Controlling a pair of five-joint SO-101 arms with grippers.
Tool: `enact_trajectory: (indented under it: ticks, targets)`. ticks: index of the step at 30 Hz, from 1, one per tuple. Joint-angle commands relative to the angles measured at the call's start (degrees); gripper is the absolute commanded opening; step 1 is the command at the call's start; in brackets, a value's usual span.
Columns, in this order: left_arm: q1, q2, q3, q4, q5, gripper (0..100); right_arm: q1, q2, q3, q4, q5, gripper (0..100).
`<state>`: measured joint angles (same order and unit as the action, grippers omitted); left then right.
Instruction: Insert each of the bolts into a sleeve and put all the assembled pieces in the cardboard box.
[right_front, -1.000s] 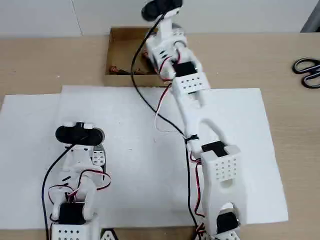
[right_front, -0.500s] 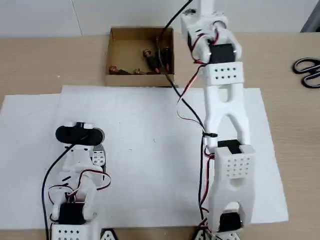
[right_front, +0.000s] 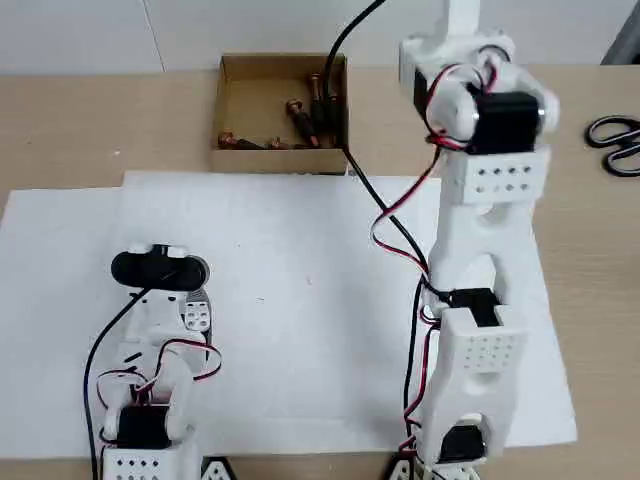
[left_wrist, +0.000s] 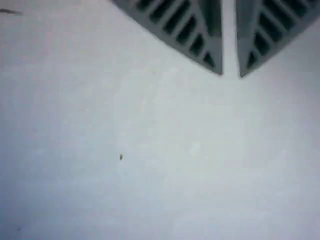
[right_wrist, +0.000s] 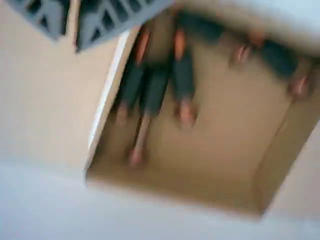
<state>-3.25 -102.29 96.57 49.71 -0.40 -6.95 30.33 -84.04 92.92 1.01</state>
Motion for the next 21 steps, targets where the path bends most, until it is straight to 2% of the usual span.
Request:
enact_trajectory:
  ticks: [1, 5, 10, 21]
  targets:
    - [-0.44, -0.44, -0.22, -0.26, 0.18, 1, 3.3, -3.3, -3.87, 3.47, -0.35, 0.2]
    - [-0.44, -0.44, -0.22, -0.26, 0.18, 1, 6.2, -4.18, -3.96, 4.7, -3.6, 0.2]
    - [-0.44, -0.44, -0.22, -0.26, 0.18, 1, 6.46, -12.88, -0.79, 5.05, -3.43, 0.2]
    - [-0.44, -0.44, -0.22, -0.26, 0.18, 1, 6.46, -46.64, 41.85, 4.09, -3.96, 0.2]
